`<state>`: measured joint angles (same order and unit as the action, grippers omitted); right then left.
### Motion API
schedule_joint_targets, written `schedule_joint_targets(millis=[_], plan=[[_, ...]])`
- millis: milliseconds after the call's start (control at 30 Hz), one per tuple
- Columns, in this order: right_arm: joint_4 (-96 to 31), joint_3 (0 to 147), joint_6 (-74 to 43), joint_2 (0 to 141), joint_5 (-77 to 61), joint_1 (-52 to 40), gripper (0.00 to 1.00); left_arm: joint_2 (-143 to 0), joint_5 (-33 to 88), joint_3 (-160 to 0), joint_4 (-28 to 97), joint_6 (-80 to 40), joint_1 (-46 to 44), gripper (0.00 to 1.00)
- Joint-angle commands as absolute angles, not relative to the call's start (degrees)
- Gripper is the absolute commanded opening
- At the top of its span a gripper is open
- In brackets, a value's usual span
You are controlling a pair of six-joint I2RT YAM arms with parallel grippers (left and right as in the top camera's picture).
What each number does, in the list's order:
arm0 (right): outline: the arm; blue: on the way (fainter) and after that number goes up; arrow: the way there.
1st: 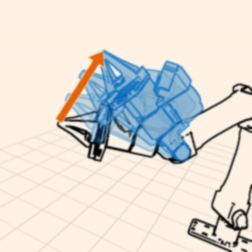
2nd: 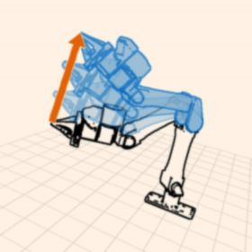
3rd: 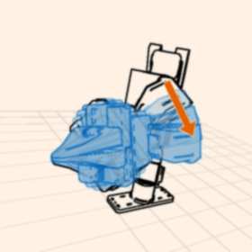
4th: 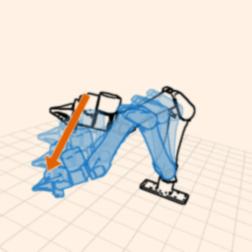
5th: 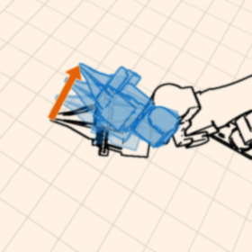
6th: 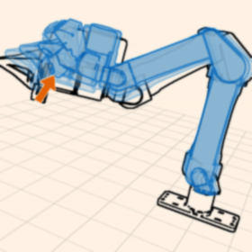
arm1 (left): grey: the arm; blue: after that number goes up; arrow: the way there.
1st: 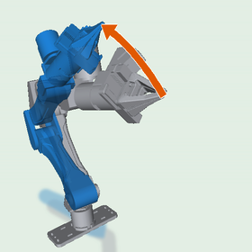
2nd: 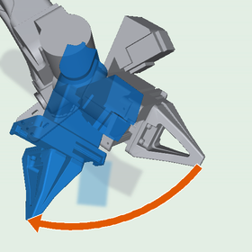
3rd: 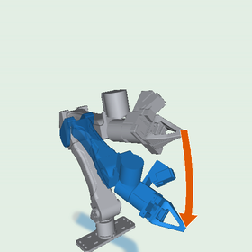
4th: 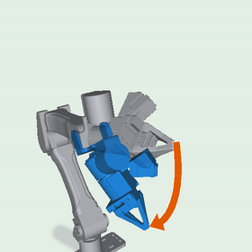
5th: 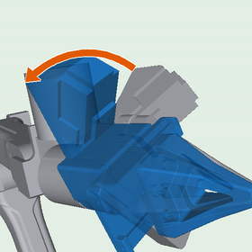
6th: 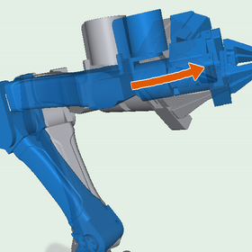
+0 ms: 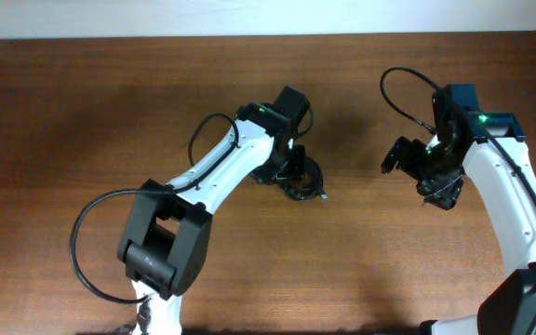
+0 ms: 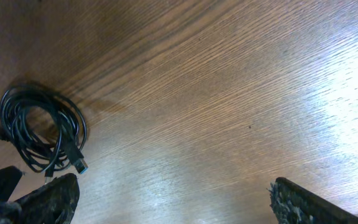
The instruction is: Untangle cables
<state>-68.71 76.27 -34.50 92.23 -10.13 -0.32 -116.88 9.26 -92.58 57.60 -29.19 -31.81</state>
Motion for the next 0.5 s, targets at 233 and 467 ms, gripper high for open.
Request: schedule_joint_targets(millis=[233, 467], plan=[[-68.79, 76.18, -34.76, 92.64, -10.98, -0.4, 0.98, -121.1, 9.89, -92.82, 57.87, -30.87, -33.04, 0.5], [-68.77, 76.18, -34.76, 92.64, -10.96, -0.4, 0.98, -122.26, 9.67, -92.82, 57.8, -30.85, -33.23, 0.38]])
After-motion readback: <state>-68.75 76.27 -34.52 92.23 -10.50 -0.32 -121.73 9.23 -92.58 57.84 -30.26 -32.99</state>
